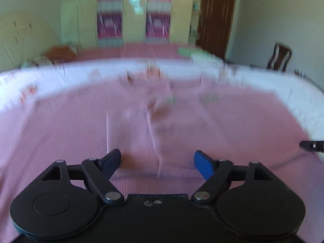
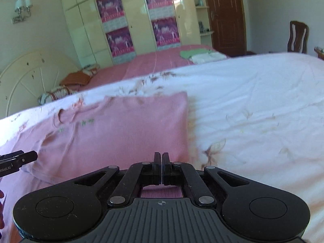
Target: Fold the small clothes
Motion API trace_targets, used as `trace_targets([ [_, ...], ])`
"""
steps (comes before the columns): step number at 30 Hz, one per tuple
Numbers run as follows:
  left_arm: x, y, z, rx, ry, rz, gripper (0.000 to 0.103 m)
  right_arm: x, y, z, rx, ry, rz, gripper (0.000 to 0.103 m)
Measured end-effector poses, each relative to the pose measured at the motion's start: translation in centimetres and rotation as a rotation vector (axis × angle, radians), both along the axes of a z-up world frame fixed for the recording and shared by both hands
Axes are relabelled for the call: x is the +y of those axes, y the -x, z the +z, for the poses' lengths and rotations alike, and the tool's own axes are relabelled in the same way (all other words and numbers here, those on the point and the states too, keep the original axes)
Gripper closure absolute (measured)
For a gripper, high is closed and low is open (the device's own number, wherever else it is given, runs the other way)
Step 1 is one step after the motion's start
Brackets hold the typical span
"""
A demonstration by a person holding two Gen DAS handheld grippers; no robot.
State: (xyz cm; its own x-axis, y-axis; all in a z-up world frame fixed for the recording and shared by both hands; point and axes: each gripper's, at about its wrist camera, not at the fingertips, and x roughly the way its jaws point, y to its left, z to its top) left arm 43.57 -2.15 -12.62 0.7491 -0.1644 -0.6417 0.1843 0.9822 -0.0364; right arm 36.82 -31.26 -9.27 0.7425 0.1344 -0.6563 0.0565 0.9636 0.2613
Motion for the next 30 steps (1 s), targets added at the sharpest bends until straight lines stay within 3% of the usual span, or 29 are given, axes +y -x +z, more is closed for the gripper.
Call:
trace_targets([
  [1, 0.5, 0.3, 0.3, -0.006, -0.008, 0.001, 0.024, 0.2, -0.4, -0.8, 0.048, 0.012, 0.008, 0.103],
  [3, 3.0, 1.0, 1.4, -0.011, 0.049, 0.045, 0.027, 0.5, -0.7, -0.3, 0.051, 0.029, -0.004, 0.103],
  [6, 9.4, 3.1, 2.6, -0.037, 0.123, 0.186, 0.03, 0.5, -0.3, 1.5, -0.022, -0.028, -0.046, 0.101],
  [7, 11.8, 3.8, 2.8, -0.041, 0.136, 0.24, 0.032, 0.8, -0.4, 1.8, -0.024, -0.018, -0.064, 0.094],
  [8, 15.0, 4.9, 3.1, -0.05, 0.149, 0.318, 0.037, 1.2, -0.6, 2.0, -0.02, -0.013, -0.081, 0.059],
  [9, 18.1, 5.8, 3.2, -0.053, 0.158, 0.393, 0.04, 1.4, -0.6, 2.1, -0.034, -0.023, -0.088, 0.034],
  [11, 24.3, 7.7, 3.3, -0.055, 0.172, 0.55, 0.045, 2.4, -0.7, 2.6, -0.066, -0.05, -0.077, 0.034],
  [14, 33.9, 10.6, 3.0, -0.044, 0.244, 0.796, 0.045, 4.3, -1.4, 3.0, -0.071, -0.098, -0.046, 0.049],
  [17, 40.0, 12.5, 2.9, -0.057, 0.296, 0.94, 0.045, 7.1, -2.3, 3.1, -0.058, -0.113, -0.029, 0.049],
  [23, 45.5, 12.6, 1.7, -0.082, 0.482, 0.996, 0.045, 11.7, -3.8, 3.6, -0.046, -0.162, -0.038, 0.049],
  [28, 46.6, 11.3, 1.3, -0.116, 0.491, 0.976, 0.044, 11.8, -5.3, 3.4, 0.002, -0.205, -0.138, 0.049],
  [30, 47.3, 10.7, 1.2, -0.131, 0.501, 0.975, 0.049, 11.3, -5.6, 3.3, 0.019, -0.231, -0.171, 0.049],
])
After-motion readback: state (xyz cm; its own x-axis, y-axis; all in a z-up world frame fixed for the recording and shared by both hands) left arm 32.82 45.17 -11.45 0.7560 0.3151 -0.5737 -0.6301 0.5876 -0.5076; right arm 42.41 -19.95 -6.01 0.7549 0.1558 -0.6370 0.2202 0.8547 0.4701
